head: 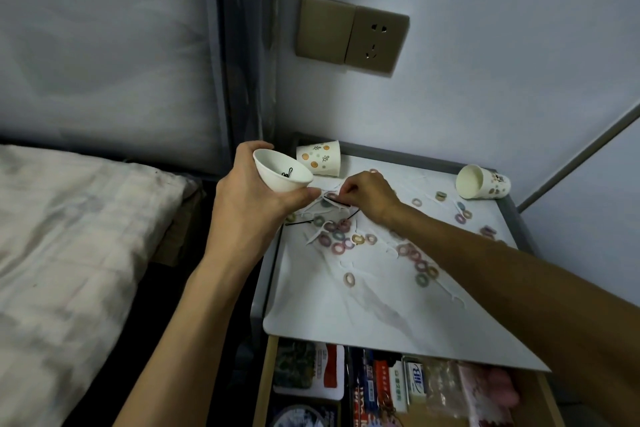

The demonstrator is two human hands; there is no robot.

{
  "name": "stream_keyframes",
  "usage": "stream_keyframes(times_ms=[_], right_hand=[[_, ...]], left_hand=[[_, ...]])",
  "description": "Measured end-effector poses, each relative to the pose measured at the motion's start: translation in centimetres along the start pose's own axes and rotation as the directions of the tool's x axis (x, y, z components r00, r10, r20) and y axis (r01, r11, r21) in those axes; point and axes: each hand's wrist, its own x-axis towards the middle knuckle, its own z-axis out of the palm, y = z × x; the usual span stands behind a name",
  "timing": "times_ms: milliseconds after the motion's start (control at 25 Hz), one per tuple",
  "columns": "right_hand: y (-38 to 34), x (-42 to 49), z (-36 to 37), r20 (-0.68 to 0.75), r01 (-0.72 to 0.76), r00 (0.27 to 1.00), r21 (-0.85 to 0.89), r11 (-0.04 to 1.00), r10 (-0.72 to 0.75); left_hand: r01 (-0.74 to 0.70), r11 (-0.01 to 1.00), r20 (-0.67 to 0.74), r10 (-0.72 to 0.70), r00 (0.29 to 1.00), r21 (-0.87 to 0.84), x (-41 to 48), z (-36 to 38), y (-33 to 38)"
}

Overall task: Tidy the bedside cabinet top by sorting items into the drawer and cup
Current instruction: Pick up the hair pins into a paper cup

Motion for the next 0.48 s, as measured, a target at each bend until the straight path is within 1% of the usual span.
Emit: stream_keyframes(times_ms=[80,120,200,280,320,400,480], right_hand=[[0.3,-0.2,-0.1,0.019,0.027,0.999,0.010,1.000,-0.027],[0.4,-0.3,-0.1,0.021,0.030,0.999,-0.012,0.999,-0.030],[0.5,-0.4,0.3,0.036,0.048,0.998,-0.091,0.995,-0.045],[0.4,-0.6,0.7,0.069,0.105,0.993,-0.210,0.972,-0.093],[0.5,-0.7,0.7,0.071,0.127,0.991,-0.236,0.963,-0.113],[0.7,-0.8,0.1,0.036,0.116,0.993,-0.194,0.974,-0.111],[1.0,-0.7,-1.0,-0.008,0.082,0.997,-0.097,0.992,-0.083]], left_hand=[[-0.001,1.000,0.004,0.001,1.000,-0.002,0.0,0.1,0.0],[-0.003,1.000,0.003,0.003,1.000,-0.004,-0.1,0.2,0.0],[-0.007,1.000,0.002,0.007,1.000,-0.002,-0.2,0.2,0.0],[-0.011,1.000,0.003,0.011,1.000,0.002,-0.2,0.2,0.1],[-0.012,1.000,0.005,0.012,1.000,0.004,-0.3,0.2,0.1],[-0.009,1.000,0.006,0.009,1.000,0.001,-0.3,0.2,0.1],[-0.003,1.000,0.003,0.003,1.000,-0.006,-0.2,0.1,0.1]])
